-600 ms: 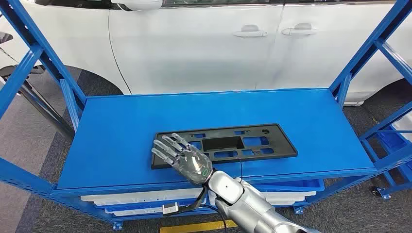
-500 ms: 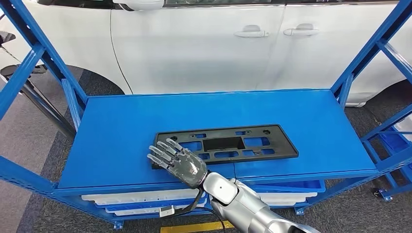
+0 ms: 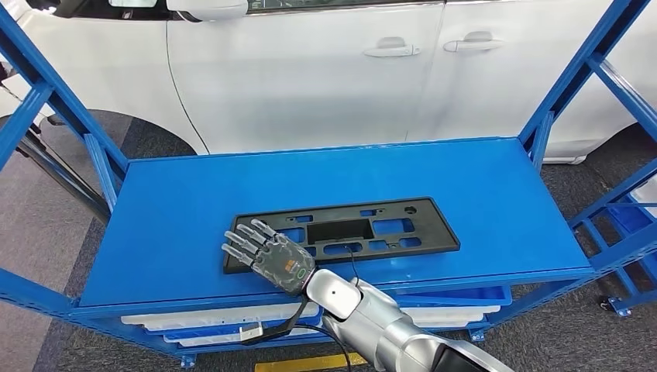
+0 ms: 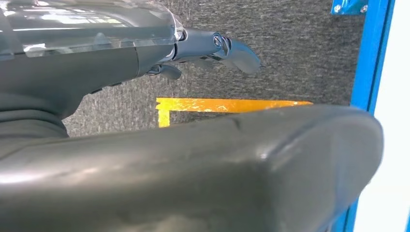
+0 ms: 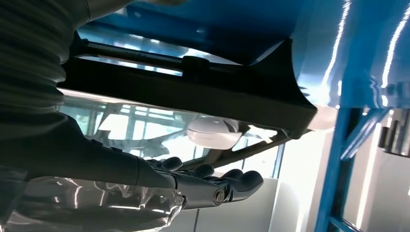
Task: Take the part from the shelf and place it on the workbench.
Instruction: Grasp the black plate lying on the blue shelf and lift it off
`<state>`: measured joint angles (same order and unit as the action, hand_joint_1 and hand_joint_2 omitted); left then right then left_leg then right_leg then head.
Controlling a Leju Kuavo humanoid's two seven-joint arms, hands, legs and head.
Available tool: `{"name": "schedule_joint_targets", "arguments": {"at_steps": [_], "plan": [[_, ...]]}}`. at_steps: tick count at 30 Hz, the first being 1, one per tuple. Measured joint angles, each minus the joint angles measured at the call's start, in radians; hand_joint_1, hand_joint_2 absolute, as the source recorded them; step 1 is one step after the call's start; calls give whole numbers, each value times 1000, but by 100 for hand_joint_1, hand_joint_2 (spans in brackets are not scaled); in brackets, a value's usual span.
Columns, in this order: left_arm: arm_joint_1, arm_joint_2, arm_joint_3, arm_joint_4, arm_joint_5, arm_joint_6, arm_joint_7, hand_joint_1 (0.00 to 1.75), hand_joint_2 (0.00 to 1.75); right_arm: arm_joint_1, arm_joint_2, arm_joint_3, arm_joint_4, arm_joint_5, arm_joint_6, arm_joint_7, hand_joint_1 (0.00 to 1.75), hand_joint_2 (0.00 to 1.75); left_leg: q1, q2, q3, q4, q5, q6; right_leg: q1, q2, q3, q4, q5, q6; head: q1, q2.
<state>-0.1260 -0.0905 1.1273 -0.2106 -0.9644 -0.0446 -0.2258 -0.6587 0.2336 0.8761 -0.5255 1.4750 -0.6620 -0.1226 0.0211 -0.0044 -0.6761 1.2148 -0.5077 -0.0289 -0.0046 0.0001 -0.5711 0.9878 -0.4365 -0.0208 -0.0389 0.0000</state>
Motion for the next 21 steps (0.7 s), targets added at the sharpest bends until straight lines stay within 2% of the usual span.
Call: {"name": "schedule_joint_targets", "arguments": {"at_steps": [2,3,5,7,9,10,11,12,13,14,15,16,17,18,19,21], "plan": [[-1,2,0,0,2,0,-4,0,0,-14,5,1,20,1,2,27,0,175,2,1,61,-131,54,3,1,2,-3,14,-9,9,0,0],[-1,3,0,0,3,0,-5,0,0,-22,6,0,29,0,3,42,0,175,2,1,79,-170,64,8,3,3,-5,21,-13,14,0,0],[2,3,0,0,7,1,-7,0,0,-36,5,-2,46,-4,-1,77,0,175,-1,-1,87,-188,62,21,8,4,-9,26,-14,23,0,0],[6,3,0,0,10,1,-8,0,0,-47,3,-12,63,-9,-7,111,0,175,0,-1,87,-190,66,33,5,4,-9,29,-19,31,0,0],[7,3,0,0,11,1,-8,0,0,-56,-2,-26,77,-12,-11,138,0,175,2,0,86,-193,70,45,1,3,-33,85,-57,42,0,0],[6,4,0,0,11,1,-8,0,0,-59,-7,-34,83,-13,-12,152,0,175,2,0,85,-193,70,48,0,3,-61,146,-89,46,0,0],[7,4,0,0,11,1,-8,0,0,-61,-12,-42,89,-13,-12,166,15,175,1,0,83,-193,71,50,-1,2,-98,219,-123,49,0,0],[9,4,0,0,10,1,-7,0,0,-62,-17,-49,95,-13,-12,180,50,175,0,0,82,-193,71,51,-1,2,-130,284,-146,51,0,0],[10,4,0,0,10,1,-7,0,0,-64,-23,-59,100,-13,-9,197,85,175,-1,0,82,-193,71,51,-1,2,-148,319,-150,51,0,0],[11,4,0,0,10,0,-7,0,0,-66,-29,-68,106,-14,-4,212,129,175,-2,0,83,-193,71,51,0,2,-146,312,-134,48,0,0],[11,4,0,0,9,-2,-8,0,0,-69,-35,-78,112,-16,5,226,157,175,-3,-2,84,-193,72,52,1,2,-123,263,-102,43,0,0],[11,3,0,0,9,-3,-8,0,0,-74,-42,-89,118,-19,15,238,166,175,-3,-3,84,-193,72,52,4,2,-86,187,-64,33,0,0],[11,1,0,0,8,-4,-8,0,0,-81,-48,-100,123,-22,23,248,175,175,-6,-4,85,-192,72,50,8,1,-51,114,-36,24,0,0],[10,0,0,0,8,-5,-8,0,0,-89,-54,-112,128,-26,31,255,175,175,-6,-5,84,-193,72,47,13,-1,-25,58,-17,17,0,0],[10,-2,0,1,7,-5,-8,0,0,-95,-60,-124,133,-30,37,259,175,175,-6,-4,84,-193,73,43,16,-2,-12,28,-10,11,0,0],[9,-2,0,1,7,-4,-8,0,0,-101,-73,-146,142,-37,44,264,175,175,-5,-3,85,-198,76,32,19,-2,-11,17,-6,7,0,0]]}}
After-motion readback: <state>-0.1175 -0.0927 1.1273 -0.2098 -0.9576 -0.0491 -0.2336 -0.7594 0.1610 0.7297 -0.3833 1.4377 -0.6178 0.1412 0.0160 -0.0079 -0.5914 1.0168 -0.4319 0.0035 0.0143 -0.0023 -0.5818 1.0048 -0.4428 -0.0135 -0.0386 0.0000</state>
